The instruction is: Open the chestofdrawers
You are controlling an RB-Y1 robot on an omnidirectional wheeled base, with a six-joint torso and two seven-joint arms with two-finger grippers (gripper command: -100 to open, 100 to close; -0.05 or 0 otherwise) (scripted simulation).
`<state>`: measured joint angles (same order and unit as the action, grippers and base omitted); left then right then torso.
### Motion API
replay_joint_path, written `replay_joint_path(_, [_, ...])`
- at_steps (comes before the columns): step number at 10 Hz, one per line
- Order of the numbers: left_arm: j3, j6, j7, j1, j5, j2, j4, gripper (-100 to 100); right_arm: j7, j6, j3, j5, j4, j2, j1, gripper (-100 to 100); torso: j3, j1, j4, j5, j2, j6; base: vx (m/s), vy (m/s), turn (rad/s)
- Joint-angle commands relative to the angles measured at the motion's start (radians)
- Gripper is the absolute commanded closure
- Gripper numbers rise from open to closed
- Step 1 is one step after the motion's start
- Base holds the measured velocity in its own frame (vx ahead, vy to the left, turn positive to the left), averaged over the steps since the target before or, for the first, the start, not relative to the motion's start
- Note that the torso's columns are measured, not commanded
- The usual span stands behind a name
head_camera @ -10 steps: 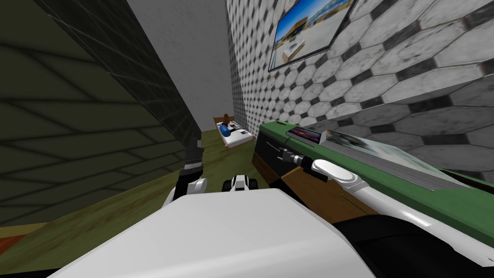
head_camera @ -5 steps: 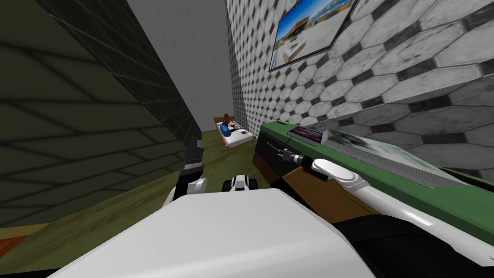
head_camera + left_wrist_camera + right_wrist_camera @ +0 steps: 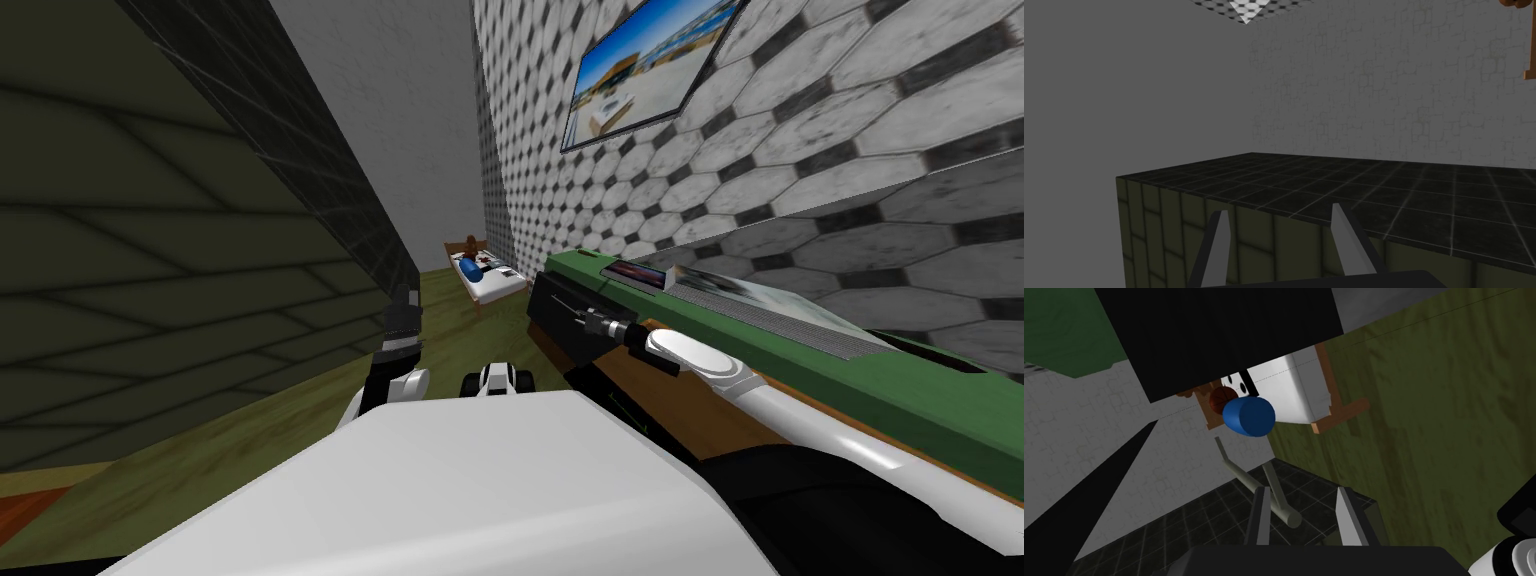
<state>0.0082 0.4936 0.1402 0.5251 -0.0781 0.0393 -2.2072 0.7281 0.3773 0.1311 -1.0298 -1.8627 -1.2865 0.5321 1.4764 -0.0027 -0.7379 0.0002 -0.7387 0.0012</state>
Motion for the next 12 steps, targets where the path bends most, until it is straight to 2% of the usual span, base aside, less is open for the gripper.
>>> replay_joint_path(1, [0.0,0.0,0.0,0.0,0.0,0.0,0.0,0,0.0,0.001,-0.001,-0.003,-0.012,-0.005,0.007,100,-0.001,0.004,0.001,0.0,-0.001,0.0,-0.086,0.146,-0.028])
replay_joint_path(4, [0.0,0.0,0.0,0.0,0.0,0.0,0.0,0,-0.002,-0.002,0.003,-0.003,-0.019,-0.007,0.01,100,0.0,0.002,0.001,0.0,0.0,0.0,-0.071,0.138,-0.024])
replay_joint_path(5, [0.0,0.0,0.0,0.0,0.0,0.0,0.0,0,-0.022,0.01,0.02,0.008,-0.023,-0.034,0.009,-100,0.001,-0.002,0.0,0.001,0.002,-0.001,-0.007,0.032,-0.084])
replay_joint_path(8, [0.0,0.0,0.0,0.0,0.0,0.0,0.0,0,-0.062,0.032,0.058,0.03,-0.032,-0.09,0.005,-100,0.0,0.002,0.0,0.0,0.001,-0.001,0.005,0.015,-0.08])
replay_joint_path(9, [0.0,0.0,0.0,0.0,0.0,0.0,0.0,0,-0.062,0.032,0.058,0.03,-0.032,-0.09,0.005,-100,0.0,0.003,0.0,0.0,0.001,-0.001,0.004,0.01,-0.006])
replay_joint_path(11, [0.0,0.0,0.0,0.0,0.0,0.0,0.0,0,-0.102,0.055,0.096,0.052,-0.041,-0.146,0.0,-100,-0.001,0.003,0.0,0.0,0.0,-0.001,0.002,0.02,-0.098])
replay_joint_path(12, [0.0,0.0,0.0,0.0,0.0,0.0,0.0,0,-0.084,0.048,0.077,0.045,-0.033,-0.125,-0.006,-100,-0.001,0.003,0.0,0.0,0.0,-0.001,0.002,0.013,-0.025])
